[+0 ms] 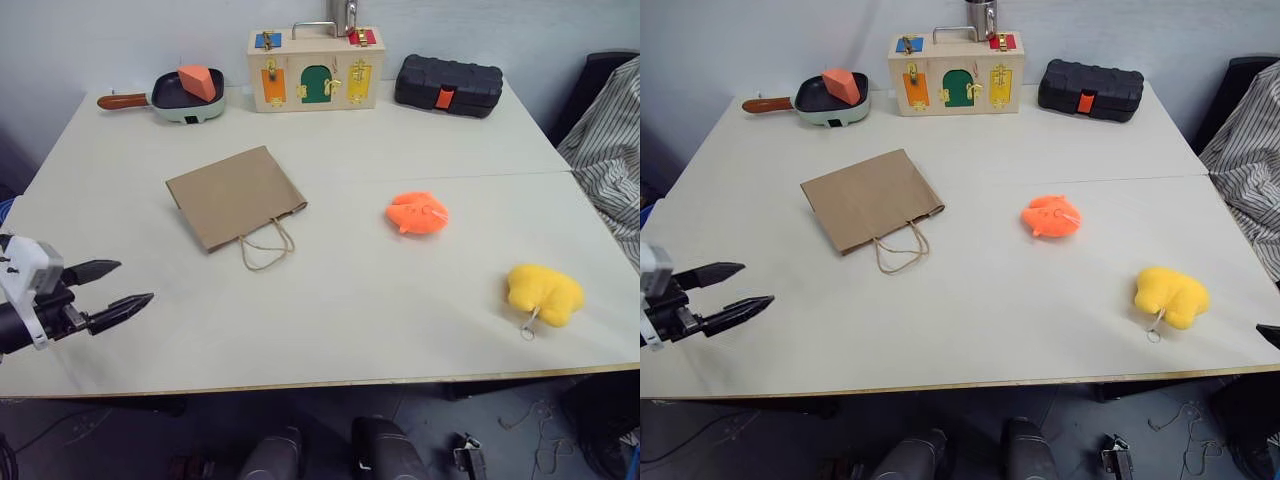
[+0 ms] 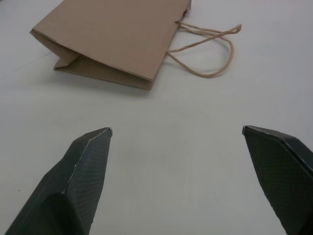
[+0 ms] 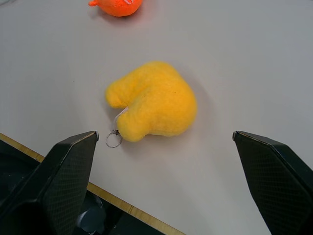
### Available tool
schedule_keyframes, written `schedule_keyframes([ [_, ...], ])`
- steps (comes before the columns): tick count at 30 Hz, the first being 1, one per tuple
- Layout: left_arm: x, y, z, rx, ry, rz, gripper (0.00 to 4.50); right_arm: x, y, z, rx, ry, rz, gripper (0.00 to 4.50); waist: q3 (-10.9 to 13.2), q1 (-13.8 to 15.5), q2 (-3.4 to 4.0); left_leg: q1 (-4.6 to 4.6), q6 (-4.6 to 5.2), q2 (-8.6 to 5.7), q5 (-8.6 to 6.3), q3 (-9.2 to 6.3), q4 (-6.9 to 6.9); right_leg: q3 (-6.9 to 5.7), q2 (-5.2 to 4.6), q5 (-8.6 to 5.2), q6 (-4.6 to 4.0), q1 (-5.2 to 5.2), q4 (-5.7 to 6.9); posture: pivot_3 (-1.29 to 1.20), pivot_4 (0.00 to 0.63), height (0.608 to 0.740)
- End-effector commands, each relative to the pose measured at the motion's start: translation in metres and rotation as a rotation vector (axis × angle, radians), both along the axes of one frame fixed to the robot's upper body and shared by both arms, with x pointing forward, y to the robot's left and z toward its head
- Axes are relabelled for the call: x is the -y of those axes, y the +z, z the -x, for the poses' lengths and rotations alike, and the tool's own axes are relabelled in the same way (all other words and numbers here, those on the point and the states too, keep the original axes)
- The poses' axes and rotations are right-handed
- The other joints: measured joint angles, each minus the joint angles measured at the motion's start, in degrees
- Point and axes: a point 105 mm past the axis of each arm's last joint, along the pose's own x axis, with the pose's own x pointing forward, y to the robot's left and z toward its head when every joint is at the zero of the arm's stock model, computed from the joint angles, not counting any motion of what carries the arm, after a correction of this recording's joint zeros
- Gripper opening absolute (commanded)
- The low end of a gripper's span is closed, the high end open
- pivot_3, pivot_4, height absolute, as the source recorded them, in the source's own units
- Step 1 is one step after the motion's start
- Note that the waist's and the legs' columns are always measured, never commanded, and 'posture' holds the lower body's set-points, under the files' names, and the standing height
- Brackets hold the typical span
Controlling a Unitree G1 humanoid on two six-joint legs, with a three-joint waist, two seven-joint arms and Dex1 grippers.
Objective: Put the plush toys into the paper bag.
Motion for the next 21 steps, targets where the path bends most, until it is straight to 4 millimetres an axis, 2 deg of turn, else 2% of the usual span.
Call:
schedule_keyframes([
  [1, -0.002, 0.006, 0.000, 0.010, -0.009, -0.027, 4.49, 0.002, 0.006, 0.003, 0.036, -0.002, 0.004, 4.50, 0.00, 0.00, 0.00, 0.00, 0.00, 0.00, 0.00, 0.00, -0.01, 0.00, 0.00, 0.00, 0.00, 0.00, -0.01, 0.00, 0.150, 0.740],
  [10, -0.004, -0.003, -0.001, -0.014, -0.014, -0.059, 4.49, 0.006, -0.001, 0.004, 0.040, -0.023, 0.028, 4.50, 0.00, -0.01, 0.00, 0.01, -0.01, 0.01, 0.01, 0.01, -0.12, 0.01, 0.00, 0.00, 0.00, -0.01, -0.06, 0.00, 0.150, 0.740],
  [14, -0.002, -0.006, -0.004, -0.009, -0.027, -0.069, 4.49, 0.013, 0.005, -0.003, 0.113, -0.067, 0.063, 4.50, 0.00, -0.02, 0.00, 0.01, -0.01, 0.01, 0.01, 0.00, -0.13, 0.00, 0.01, 0.00, 0.00, -0.01, -0.06, 0.00, 0.150, 0.740],
  [16, 0.003, -0.002, -0.009, 0.015, -0.042, -0.070, 4.49, 0.009, 0.011, -0.008, 0.143, -0.049, 0.061, 4.50, 0.00, -0.04, 0.01, 0.02, -0.02, 0.01, 0.01, 0.01, -0.13, 0.01, 0.00, 0.00, 0.00, -0.01, -0.06, 0.00, 0.150, 0.740],
  [19, 0.020, 0.010, -0.018, 0.049, -0.133, -0.105, 4.49, -0.023, 0.028, -0.019, 0.207, 0.072, 0.073, 4.50, 0.01, 0.00, 0.02, 0.02, -0.04, 0.01, 0.03, 0.00, -0.13, 0.00, 0.01, 0.00, 0.00, -0.02, -0.04, 0.00, 0.150, 0.740],
  [21, 0.033, 0.016, -0.028, 0.066, -0.213, -0.168, 4.49, -0.055, 0.039, -0.027, 0.240, 0.183, 0.073, 4.50, 0.01, 0.04, 0.02, -0.01, -0.08, 0.03, 0.05, -0.05, -0.11, -0.06, 0.02, 0.00, 0.00, -0.02, -0.02, 0.00, 0.150, 0.740],
])
